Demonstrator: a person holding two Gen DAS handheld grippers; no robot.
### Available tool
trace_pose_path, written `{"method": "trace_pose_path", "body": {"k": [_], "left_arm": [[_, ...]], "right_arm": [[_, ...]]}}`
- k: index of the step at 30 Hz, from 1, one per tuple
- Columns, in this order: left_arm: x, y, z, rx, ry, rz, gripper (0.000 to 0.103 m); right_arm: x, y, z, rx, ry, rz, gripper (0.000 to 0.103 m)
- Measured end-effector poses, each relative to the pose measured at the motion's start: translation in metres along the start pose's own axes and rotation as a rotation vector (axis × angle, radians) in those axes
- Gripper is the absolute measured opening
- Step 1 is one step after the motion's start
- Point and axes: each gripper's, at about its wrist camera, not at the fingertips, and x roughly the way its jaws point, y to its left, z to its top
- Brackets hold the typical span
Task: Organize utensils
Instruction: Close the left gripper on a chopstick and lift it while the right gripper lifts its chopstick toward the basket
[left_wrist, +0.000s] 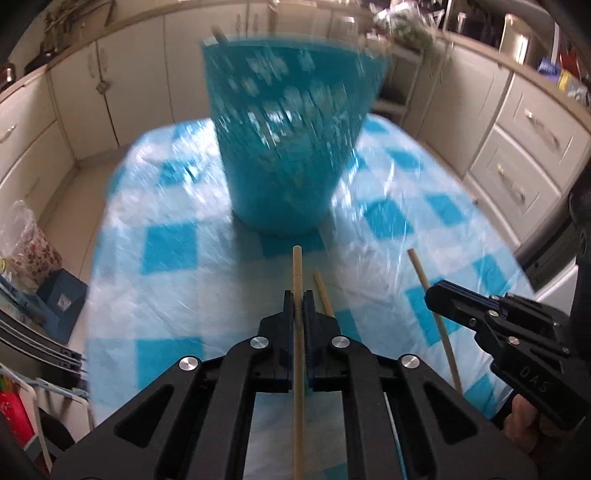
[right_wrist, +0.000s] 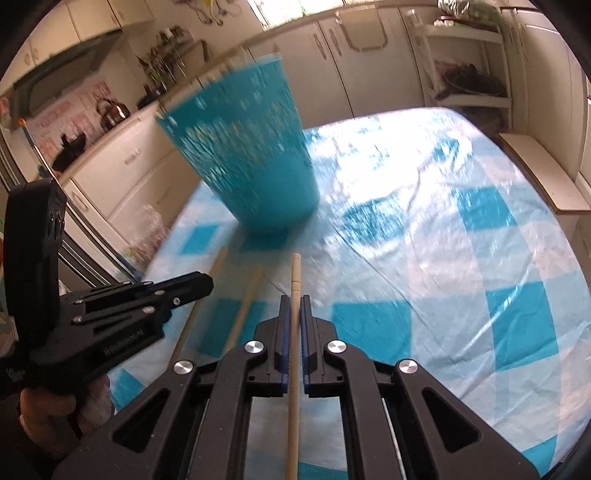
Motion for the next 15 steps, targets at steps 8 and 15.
{"method": "trace_pose_path", "body": {"k": [8, 15], "left_arm": [[-0.040, 0.024, 0.022, -0.057, -0.095, -0.039, 0.005], [-0.048, 0.033, 0.018, -0.079, -0.108, -0.037, 0.005]], "right_arm": [[-0.050, 0.031, 0.057, -0.019, -0.266, 0.108, 0.006], [-0.058, 0.065, 0.129, -0.044, -0.408, 0.181, 0.003]]}}
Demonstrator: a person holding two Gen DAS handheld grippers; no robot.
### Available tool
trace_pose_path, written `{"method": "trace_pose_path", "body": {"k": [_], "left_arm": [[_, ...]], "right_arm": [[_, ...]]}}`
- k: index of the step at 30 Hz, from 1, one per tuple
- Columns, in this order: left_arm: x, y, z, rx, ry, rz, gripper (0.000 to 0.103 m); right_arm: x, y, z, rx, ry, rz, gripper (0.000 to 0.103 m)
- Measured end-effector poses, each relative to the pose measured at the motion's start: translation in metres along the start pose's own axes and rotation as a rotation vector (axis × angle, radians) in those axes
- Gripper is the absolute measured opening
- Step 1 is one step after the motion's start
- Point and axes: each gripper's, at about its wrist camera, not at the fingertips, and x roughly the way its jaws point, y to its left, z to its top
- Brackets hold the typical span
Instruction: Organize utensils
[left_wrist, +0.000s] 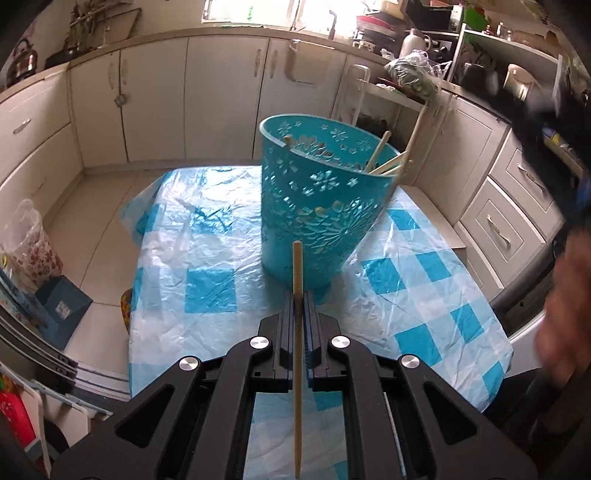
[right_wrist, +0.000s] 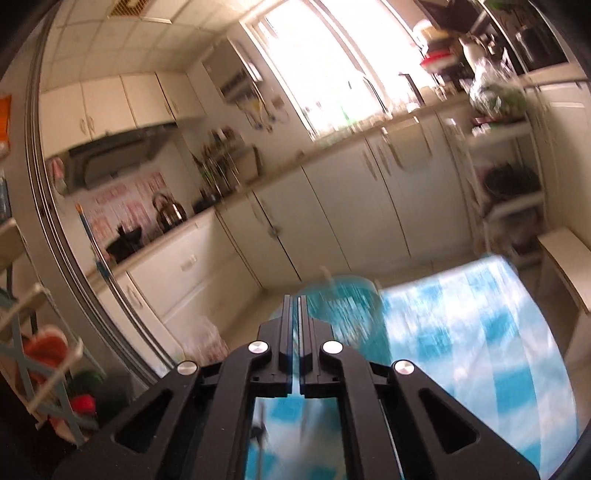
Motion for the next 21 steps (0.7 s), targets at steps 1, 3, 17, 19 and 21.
{"method": "trace_pose_path", "body": {"k": [1, 3, 17, 19, 21], "left_arm": [[0.001, 0.003, -0.002, -0.006, 0.004, 0.002, 0.005], [0.006, 0.011, -0.006, -0.023, 0.018, 0.006, 0.005], [0.045, 0.032, -0.033, -0.073, 0.089, -0.046, 0.005], [0.046, 0.033, -0.036, -0.074, 0.092, -0.049, 0.005], [0.047, 0.035, -0.037, -0.082, 0.092, -0.054, 0.005]], "right_arm": [[0.006, 0.002, 0.006, -0.012, 0.000, -0.001, 0.003], [0.008, 0.001, 0.008, -0.023, 0.021, -0.018, 0.003], [0.055, -0.093, -0.139, 0.199, 0.476, -0.432, 0.044], [0.080, -0.088, -0.139, 0.119, 0.498, -0.518, 0.044], [0.097, -0.077, -0.144, -0.003, 0.526, -0.587, 0.044]]}}
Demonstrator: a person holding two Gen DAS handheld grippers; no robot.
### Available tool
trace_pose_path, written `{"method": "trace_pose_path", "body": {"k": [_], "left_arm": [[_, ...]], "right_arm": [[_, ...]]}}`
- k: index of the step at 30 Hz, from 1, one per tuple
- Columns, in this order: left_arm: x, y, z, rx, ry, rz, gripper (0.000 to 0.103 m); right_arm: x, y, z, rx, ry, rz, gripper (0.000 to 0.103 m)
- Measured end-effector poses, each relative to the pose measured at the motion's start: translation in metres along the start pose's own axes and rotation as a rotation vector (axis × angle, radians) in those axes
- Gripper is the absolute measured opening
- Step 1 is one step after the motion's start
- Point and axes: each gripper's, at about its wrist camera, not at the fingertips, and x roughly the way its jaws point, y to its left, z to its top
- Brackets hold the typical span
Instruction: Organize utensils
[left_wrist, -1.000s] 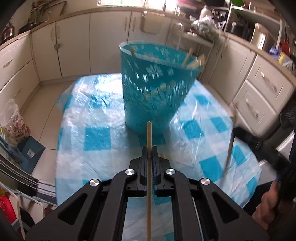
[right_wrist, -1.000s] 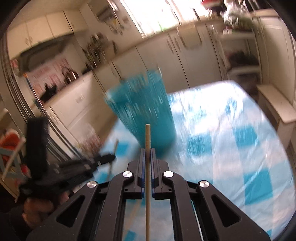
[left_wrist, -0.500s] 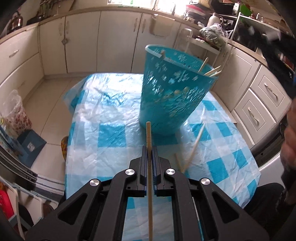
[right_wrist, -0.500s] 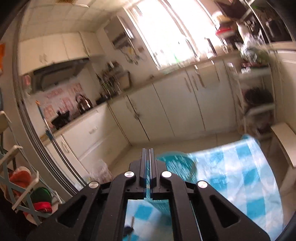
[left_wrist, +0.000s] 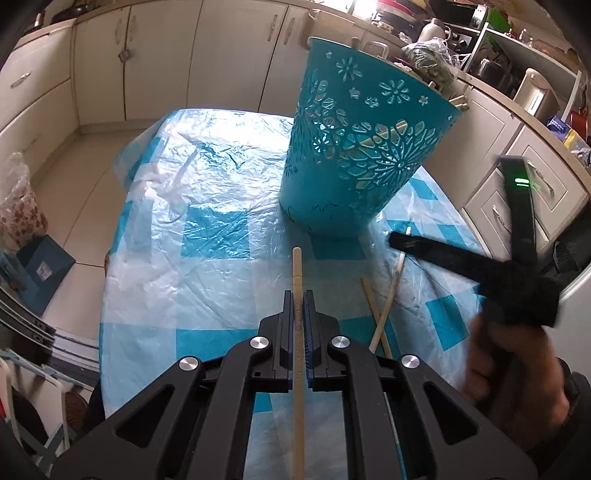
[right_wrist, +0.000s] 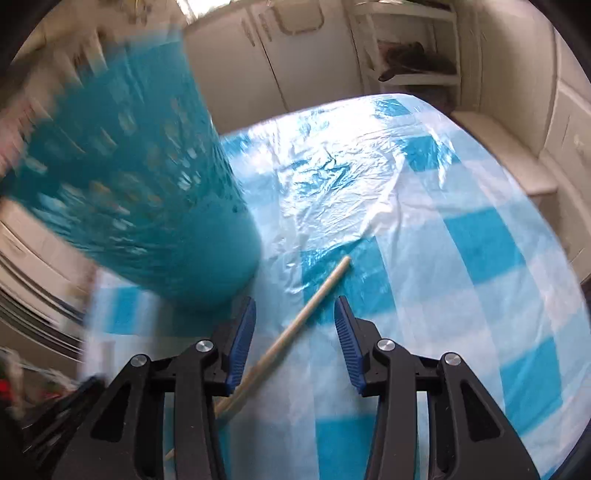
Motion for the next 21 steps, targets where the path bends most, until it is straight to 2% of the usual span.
{"method": "trace_pose_path", "body": {"k": [1, 3, 4, 6, 10, 16, 18, 21], "left_arm": [[0.000, 0.001, 0.000, -0.003, -0.002, -0.003, 0.005], [-0.001, 0.003, 0.000, -0.004, -0.009, -0.007, 0.005], [-0.001, 0.003, 0.000, -0.004, -0.011, -0.010, 0.005], [0.000, 0.004, 0.000, -0.008, -0.012, -0.020, 0.005], [0.002, 0.004, -0.001, -0.010, -0.012, -0.040, 0.005], [0.002, 0.005, -0.003, -0.011, -0.014, -0.054, 0.005], [0.002, 0.006, -0.004, -0.013, -0.014, -0.055, 0.005], [0.004, 0.006, -0.007, -0.013, -0.010, -0.054, 0.005]], "right_arm": [[0.001, 0.007, -0.001, -0.044, -0.004, -0.033, 0.036], [-0.003, 0.020, -0.009, -0.143, -0.009, -0.024, 0.016], [-0.006, 0.021, -0.013, -0.171, -0.003, -0.019, 0.010], [-0.011, 0.016, -0.018, -0.182, 0.019, 0.015, 0.006], [-0.026, -0.014, -0.024, -0.073, 0.049, 0.140, 0.006], [-0.072, -0.036, -0.024, 0.079, 0.009, 0.333, 0.006], [-0.099, -0.040, -0.023, 0.119, -0.037, 0.422, 0.006], [-0.141, -0.031, -0.005, 0.134, -0.163, 0.529, 0.006]]}}
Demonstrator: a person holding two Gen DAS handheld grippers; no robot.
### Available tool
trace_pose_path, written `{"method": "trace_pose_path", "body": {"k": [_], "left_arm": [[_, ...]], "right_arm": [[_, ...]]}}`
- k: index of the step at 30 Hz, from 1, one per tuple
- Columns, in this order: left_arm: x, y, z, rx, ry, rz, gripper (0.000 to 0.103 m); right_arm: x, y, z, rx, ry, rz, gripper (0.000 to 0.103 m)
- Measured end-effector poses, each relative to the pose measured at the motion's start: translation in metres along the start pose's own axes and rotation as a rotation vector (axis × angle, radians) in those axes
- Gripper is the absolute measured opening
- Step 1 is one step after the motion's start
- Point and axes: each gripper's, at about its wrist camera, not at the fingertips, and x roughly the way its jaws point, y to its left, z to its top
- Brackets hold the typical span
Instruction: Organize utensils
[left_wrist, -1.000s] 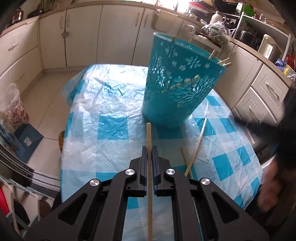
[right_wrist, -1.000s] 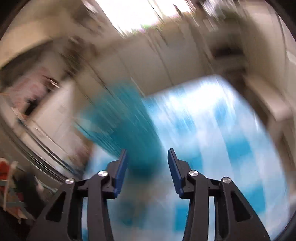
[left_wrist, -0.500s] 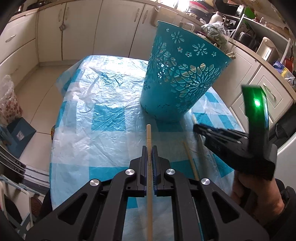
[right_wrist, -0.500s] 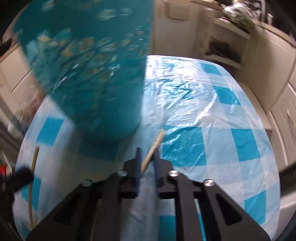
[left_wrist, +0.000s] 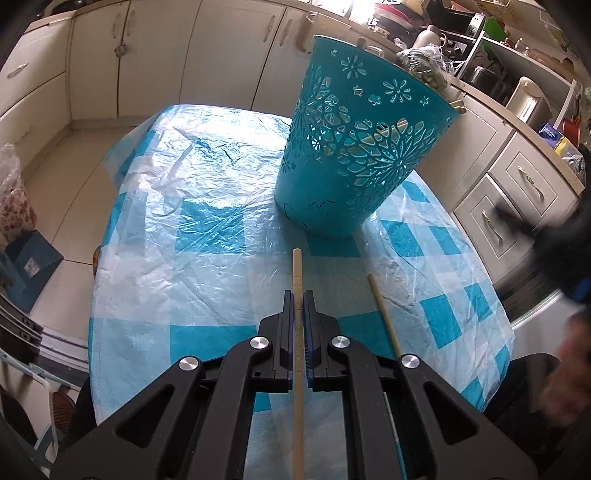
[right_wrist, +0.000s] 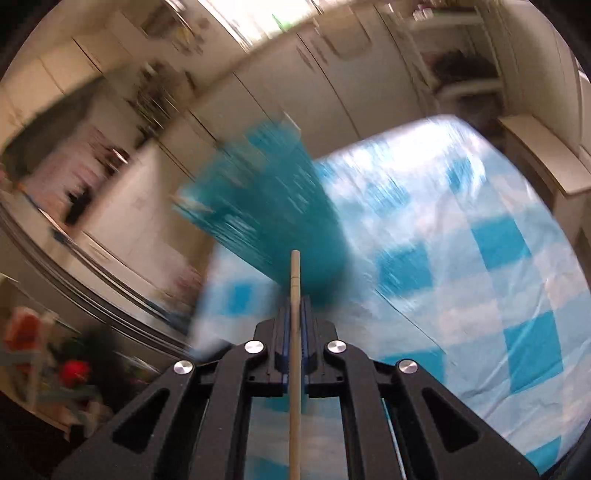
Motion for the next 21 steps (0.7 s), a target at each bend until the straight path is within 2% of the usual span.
{"method": "trace_pose_path", "body": {"k": [5, 8, 11, 15, 21], "left_arm": [[0.004, -0.002, -0.004, 0.009, 0.006, 0.005, 0.005], [0.006, -0.002, -0.005, 0.012, 0.008, 0.009, 0.005], [0.008, -0.002, -0.006, 0.011, 0.010, 0.012, 0.005], [0.010, 0.000, -0.005, 0.009, 0.012, 0.010, 0.005], [0.012, 0.002, -0.004, 0.008, 0.015, 0.001, 0.005]], "right_arm": [[-0.016, 0.058, 0.057, -0.099, -0.296, 0.101, 0.006], [0.003, 0.072, 0.091, -0.126, -0.438, 0.071, 0.006], [0.028, 0.072, 0.108, -0.132, -0.516, 0.000, 0.006], [0.061, 0.064, 0.117, -0.135, -0.534, -0.106, 0.006], [0.088, 0.060, 0.107, -0.188, -0.454, -0.176, 0.007]]}}
